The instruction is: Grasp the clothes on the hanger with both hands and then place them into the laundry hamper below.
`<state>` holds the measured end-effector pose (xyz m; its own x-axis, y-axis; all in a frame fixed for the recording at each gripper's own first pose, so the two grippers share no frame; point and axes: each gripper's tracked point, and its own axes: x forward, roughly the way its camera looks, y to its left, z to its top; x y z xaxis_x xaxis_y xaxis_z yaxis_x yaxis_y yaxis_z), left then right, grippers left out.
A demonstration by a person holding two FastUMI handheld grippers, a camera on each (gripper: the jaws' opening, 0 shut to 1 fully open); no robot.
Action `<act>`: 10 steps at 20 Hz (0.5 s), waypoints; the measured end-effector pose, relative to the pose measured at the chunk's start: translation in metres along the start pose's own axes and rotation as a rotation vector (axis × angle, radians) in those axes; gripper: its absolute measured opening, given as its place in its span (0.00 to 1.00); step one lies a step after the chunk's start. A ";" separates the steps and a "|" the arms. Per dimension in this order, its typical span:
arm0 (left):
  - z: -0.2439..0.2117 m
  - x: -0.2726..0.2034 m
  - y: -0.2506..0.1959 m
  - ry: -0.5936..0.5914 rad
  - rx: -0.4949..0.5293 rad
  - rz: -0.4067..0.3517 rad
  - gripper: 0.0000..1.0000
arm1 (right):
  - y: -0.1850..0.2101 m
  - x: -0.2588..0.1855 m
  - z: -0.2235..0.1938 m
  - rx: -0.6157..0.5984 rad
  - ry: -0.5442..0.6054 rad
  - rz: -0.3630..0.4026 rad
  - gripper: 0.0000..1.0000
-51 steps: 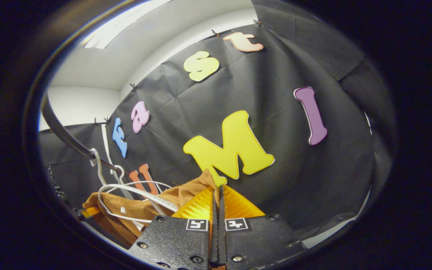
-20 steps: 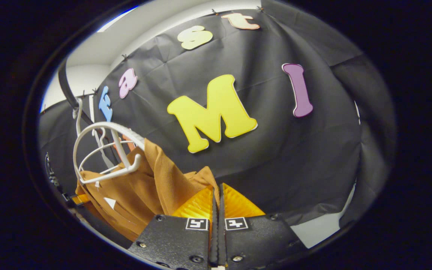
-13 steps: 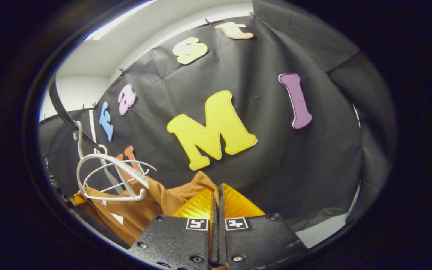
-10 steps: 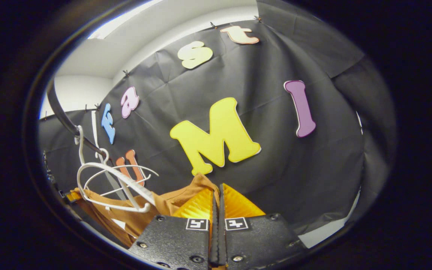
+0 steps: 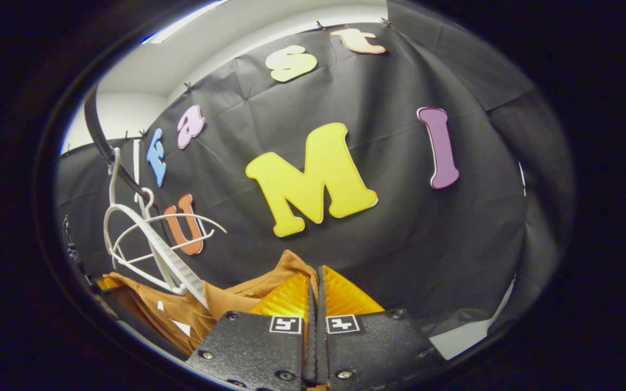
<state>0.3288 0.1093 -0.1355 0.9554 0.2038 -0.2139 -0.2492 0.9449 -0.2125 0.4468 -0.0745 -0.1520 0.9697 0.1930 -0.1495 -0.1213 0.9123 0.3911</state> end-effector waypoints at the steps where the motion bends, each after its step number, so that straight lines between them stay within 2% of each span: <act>1: -0.007 -0.003 -0.001 0.009 0.000 -0.001 0.00 | -0.002 0.000 -0.008 0.004 0.016 -0.004 0.03; 5: -0.022 -0.019 -0.016 0.013 0.061 -0.025 0.00 | 0.001 -0.014 -0.041 0.018 0.067 0.002 0.03; 8: -0.016 -0.030 -0.030 -0.001 0.095 -0.050 0.00 | 0.015 -0.022 -0.045 -0.016 0.077 0.025 0.04; 9: -0.013 -0.033 -0.033 -0.004 0.096 -0.055 0.05 | 0.020 -0.026 -0.042 -0.021 0.072 0.033 0.04; 10: -0.010 -0.037 -0.036 -0.007 0.098 -0.060 0.05 | 0.026 -0.032 -0.040 -0.027 0.066 0.042 0.03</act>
<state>0.3009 0.0652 -0.1290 0.9693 0.1476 -0.1967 -0.1750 0.9760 -0.1300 0.4040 -0.0422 -0.1734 0.9477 0.2537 -0.1938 -0.1678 0.9122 0.3738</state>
